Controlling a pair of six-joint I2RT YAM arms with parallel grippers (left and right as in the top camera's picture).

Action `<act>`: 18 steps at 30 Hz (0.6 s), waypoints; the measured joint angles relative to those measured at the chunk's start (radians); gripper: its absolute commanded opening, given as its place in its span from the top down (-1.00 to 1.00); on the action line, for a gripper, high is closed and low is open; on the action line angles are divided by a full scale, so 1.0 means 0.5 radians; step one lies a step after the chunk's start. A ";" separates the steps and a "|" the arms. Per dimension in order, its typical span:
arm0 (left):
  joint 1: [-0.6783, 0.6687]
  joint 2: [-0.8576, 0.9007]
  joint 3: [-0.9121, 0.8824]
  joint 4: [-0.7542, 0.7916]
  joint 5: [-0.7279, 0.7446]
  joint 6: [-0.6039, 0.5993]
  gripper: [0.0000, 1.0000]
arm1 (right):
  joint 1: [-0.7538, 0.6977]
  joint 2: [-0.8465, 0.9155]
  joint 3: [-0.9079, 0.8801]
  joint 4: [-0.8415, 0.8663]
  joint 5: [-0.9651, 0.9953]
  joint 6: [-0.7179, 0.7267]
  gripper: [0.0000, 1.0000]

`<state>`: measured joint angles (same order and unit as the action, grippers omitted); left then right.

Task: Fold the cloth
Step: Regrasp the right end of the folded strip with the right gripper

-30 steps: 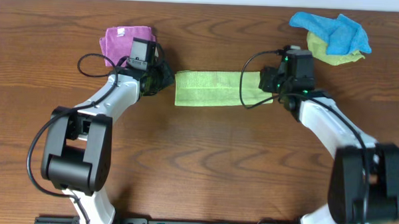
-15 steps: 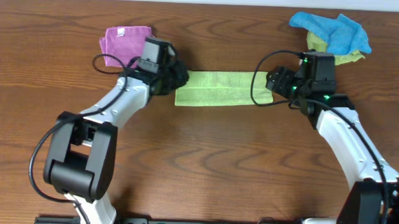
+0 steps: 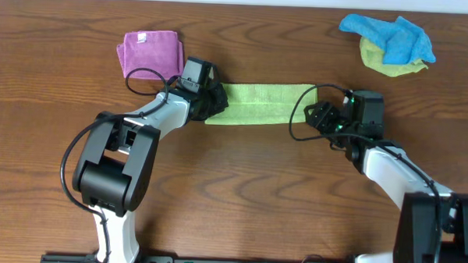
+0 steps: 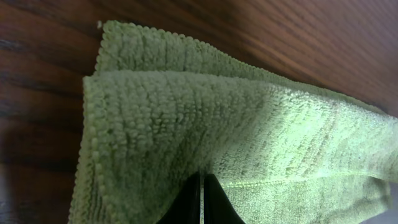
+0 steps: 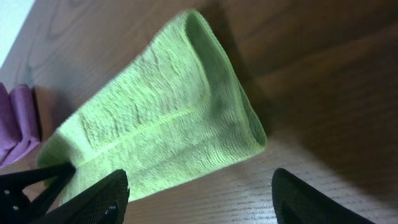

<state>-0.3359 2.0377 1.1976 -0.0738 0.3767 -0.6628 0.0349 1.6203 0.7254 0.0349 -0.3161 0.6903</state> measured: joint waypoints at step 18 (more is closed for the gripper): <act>0.000 0.000 0.003 -0.045 -0.050 0.001 0.88 | 0.034 0.366 -0.001 0.538 -0.021 0.208 -0.33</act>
<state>-0.3359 2.0377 1.1992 -0.0963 0.3519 -0.6624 0.0521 1.8034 0.7250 0.3038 -0.3267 0.7944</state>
